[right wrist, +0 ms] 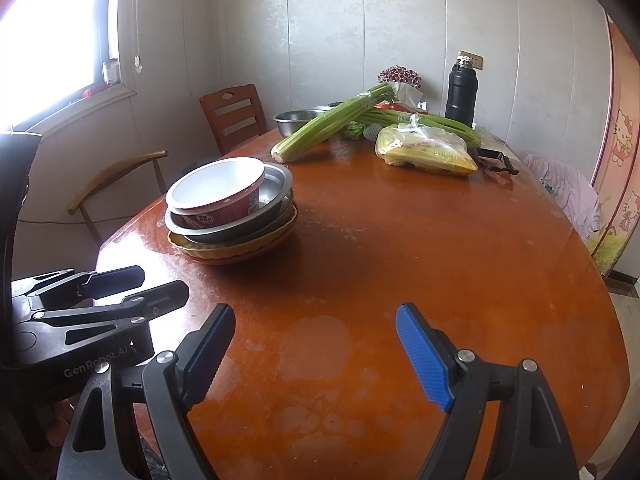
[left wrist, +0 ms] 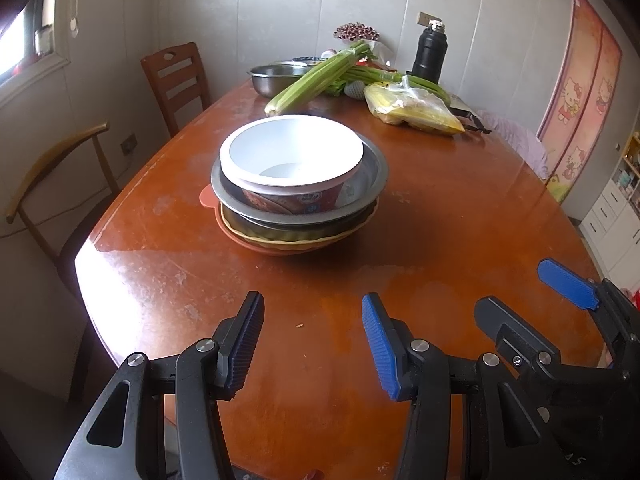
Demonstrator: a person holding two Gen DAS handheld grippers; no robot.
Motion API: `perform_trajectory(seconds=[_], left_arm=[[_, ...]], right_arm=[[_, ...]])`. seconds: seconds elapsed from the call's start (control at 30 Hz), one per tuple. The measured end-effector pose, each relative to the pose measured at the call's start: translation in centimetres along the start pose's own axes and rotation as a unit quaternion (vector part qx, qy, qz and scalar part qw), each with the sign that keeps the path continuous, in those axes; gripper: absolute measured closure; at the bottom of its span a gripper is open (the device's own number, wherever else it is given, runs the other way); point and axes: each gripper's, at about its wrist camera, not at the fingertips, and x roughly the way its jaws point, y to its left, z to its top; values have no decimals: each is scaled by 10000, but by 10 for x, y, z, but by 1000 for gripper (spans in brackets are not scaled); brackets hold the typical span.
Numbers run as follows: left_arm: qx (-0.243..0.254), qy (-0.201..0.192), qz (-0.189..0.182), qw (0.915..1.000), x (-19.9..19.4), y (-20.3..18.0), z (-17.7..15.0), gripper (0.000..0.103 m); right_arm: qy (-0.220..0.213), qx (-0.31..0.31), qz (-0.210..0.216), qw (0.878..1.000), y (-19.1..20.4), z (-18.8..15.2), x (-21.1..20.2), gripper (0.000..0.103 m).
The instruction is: Organize plates and bowls
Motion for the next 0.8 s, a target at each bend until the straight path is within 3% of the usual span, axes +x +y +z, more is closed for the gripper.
perform_trajectory(seconds=[0.8], left_arm=[[58,24,91,9999,2,-1,2,50]], right_arm=[[32,-14,-34,10000,-2,0,2,21]])
